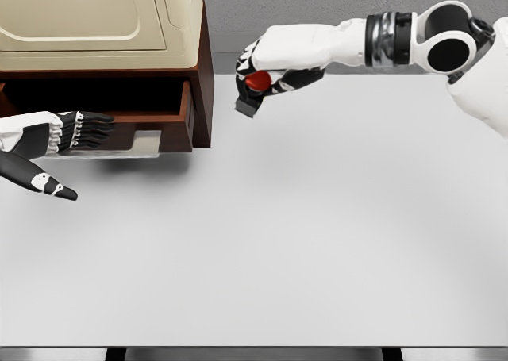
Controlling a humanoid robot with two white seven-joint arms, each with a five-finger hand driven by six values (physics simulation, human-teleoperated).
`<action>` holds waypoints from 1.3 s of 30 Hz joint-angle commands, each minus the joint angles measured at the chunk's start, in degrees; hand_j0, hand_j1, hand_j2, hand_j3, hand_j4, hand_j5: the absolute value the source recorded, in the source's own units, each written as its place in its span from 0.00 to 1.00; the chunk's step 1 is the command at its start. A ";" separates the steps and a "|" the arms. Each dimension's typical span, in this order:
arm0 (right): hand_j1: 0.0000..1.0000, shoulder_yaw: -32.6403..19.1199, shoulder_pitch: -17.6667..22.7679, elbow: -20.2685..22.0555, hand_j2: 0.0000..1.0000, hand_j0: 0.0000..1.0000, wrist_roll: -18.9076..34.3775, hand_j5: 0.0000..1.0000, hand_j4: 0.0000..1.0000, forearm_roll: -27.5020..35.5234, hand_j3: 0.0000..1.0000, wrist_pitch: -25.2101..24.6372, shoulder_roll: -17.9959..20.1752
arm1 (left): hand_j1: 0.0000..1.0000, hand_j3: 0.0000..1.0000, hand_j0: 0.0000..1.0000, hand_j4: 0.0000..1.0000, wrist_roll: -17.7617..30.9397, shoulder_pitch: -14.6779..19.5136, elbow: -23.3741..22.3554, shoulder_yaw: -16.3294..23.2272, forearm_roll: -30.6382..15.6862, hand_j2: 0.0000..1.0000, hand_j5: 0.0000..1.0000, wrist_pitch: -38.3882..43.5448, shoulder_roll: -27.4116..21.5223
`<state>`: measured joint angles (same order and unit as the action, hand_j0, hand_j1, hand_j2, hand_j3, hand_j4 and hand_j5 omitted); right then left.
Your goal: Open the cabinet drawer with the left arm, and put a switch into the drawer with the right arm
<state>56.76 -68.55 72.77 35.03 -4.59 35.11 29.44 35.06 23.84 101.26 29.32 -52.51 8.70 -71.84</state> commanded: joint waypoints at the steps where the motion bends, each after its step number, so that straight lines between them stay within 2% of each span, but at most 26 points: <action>1: 0.45 -0.07 -0.09 0.01 0.45 0.45 -0.03 0.45 0.45 0.64 0.45 -0.57 -0.70 | 1.00 1.00 1.00 1.00 -0.06 0.06 -0.10 3.38 6.45 1.00 1.00 1.06 0.83; 6: 0.45 -0.07 -1.14 0.01 0.45 0.45 -0.03 0.45 0.45 0.64 0.45 -2.07 -1.40 | 1.00 1.00 1.00 1.00 -0.06 0.06 -0.10 3.38 5.84 1.00 1.00 1.06 0.83; 13: 0.45 -0.07 -2.90 0.01 0.45 0.45 -0.03 0.45 0.45 0.72 0.45 -4.53 -4.57 | 1.00 1.00 1.00 1.00 -0.06 0.15 -0.10 3.38 3.46 1.00 1.00 1.06 1.53; 19: 0.45 -0.07 -3.78 0.18 0.45 0.45 -0.03 0.45 0.45 0.72 0.45 -5.32 -5.62 | 1.00 1.00 1.00 1.00 -0.06 1.65 -0.10 3.38 2.58 1.00 1.00 0.97 1.97; 24: 0.45 -0.07 -4.66 0.01 0.45 0.45 -0.03 0.45 0.45 1.52 0.45 -7.60 -7.38 | 1.00 1.00 1.00 1.00 -0.06 1.03 -0.10 3.47 2.50 1.00 1.00 0.97 1.70; 31: 0.45 0.81 -5.71 -0.70 0.45 0.45 -0.03 0.45 0.45 1.52 0.45 -9.98 -10.89 | 1.00 1.00 1.00 1.00 -0.06 1.12 -0.10 3.47 1.97 1.00 1.00 0.97 1.70; 39: 0.45 2.04 -6.94 -3.77 0.45 0.45 -0.03 0.45 0.45 1.43 0.45 -11.03 -15.73 | 1.00 1.00 1.00 1.00 -0.06 2.61 -0.10 3.47 0.91 1.00 1.00 0.97 1.70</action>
<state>58.40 -75.50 69.86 35.02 -3.37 24.34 15.14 34.38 26.47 100.71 31.30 -49.82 8.12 -70.63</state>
